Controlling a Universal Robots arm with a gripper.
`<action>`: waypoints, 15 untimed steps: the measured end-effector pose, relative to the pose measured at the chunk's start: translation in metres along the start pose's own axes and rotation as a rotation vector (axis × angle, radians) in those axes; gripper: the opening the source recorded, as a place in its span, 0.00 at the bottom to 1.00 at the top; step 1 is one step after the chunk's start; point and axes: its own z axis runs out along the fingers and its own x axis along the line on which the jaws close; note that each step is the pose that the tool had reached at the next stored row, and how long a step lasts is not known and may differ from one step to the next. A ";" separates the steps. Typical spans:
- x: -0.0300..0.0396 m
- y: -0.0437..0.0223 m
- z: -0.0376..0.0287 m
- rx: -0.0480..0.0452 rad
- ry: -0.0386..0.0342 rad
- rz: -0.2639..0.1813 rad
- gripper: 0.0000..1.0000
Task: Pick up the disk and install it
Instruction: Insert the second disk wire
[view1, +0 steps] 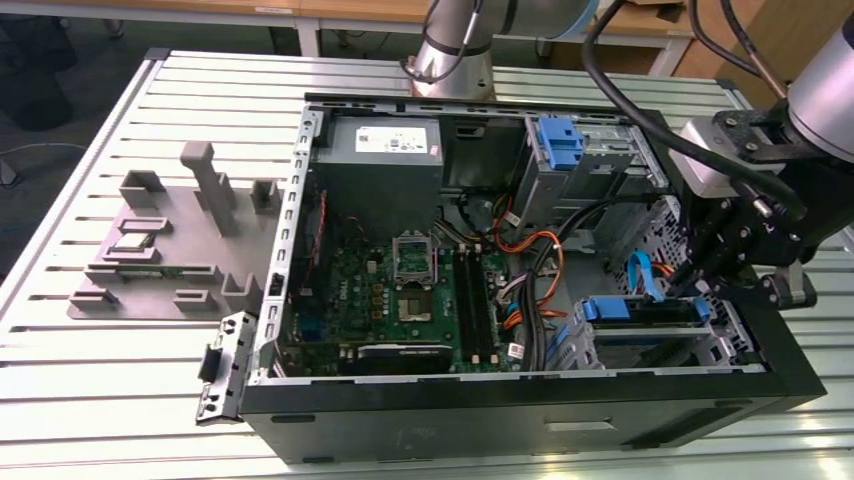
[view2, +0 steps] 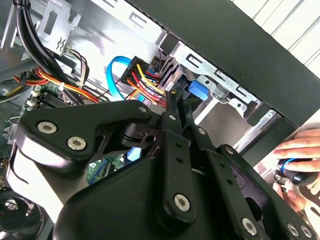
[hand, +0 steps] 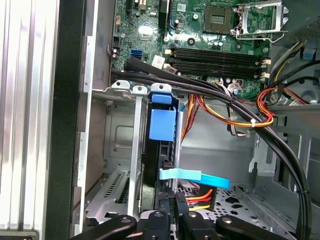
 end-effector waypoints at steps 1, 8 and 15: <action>0.0005 0.0005 0.0000 0.0002 0.0005 0.000 0.16; 0.0022 0.0021 0.0033 0.0004 0.0028 0.000 0.16; 0.0032 0.0035 0.0037 0.0003 0.0033 -0.001 0.16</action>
